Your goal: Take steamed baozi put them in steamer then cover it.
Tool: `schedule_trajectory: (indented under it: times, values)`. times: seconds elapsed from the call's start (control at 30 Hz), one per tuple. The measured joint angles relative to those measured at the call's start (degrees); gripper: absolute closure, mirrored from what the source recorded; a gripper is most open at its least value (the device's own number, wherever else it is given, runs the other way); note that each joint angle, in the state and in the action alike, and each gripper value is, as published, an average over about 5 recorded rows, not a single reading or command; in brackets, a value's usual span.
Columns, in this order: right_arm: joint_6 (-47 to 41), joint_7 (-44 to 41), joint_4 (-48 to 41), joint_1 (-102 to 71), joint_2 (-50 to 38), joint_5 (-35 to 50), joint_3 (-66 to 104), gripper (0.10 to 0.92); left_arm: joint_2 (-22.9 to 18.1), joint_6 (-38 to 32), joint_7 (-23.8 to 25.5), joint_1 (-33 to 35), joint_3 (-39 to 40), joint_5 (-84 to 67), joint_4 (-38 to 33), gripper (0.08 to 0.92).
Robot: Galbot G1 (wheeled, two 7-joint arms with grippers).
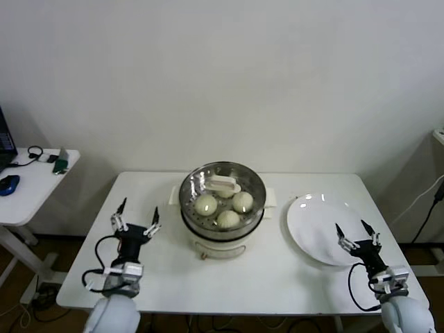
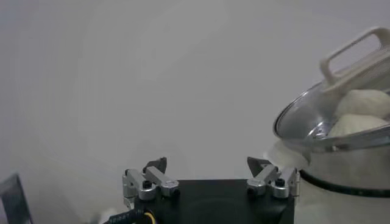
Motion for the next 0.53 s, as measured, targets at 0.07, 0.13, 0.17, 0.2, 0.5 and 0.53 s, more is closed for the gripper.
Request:
schedule_trajectory:
  times: [0.07,0.13,0.17,0.2,0.5,0.53]
  values:
    - [0.0,0.0,0.8,-0.4,0.2,-0.1,-0.2,0.203,-0.3,-2.9,-0.5,1.0,-1.1,-2.9,1.2,0.177]
    - [0.0,0.0,1.5,-0.7,0.3,-0.1,-0.5,0.203,-0.5,-5.4,-1.0,1.9,-1.9,-5.2,2.2,0.177]
    - [0.0,0.0,1.8,-0.9,0.3,-0.1,-0.5,0.203,-0.6,-6.5,-1.2,2.2,-2.3,-6.2,2.7,0.177]
    - [0.1,0.0,2.1,-1.0,0.4,-0.2,-0.6,0.203,-0.8,-7.5,-1.3,2.5,-2.5,-7.1,3.2,0.177]
    - [0.1,-0.1,4.1,-1.3,0.8,-0.4,-1.1,0.203,-1.4,-13.1,-2.2,3.6,-3.8,-11.7,5.8,0.177]
    - [0.1,-0.1,4.1,-1.3,0.8,-0.4,-1.1,0.203,-1.4,-13.3,-2.2,3.7,-3.8,-11.9,5.9,0.177]
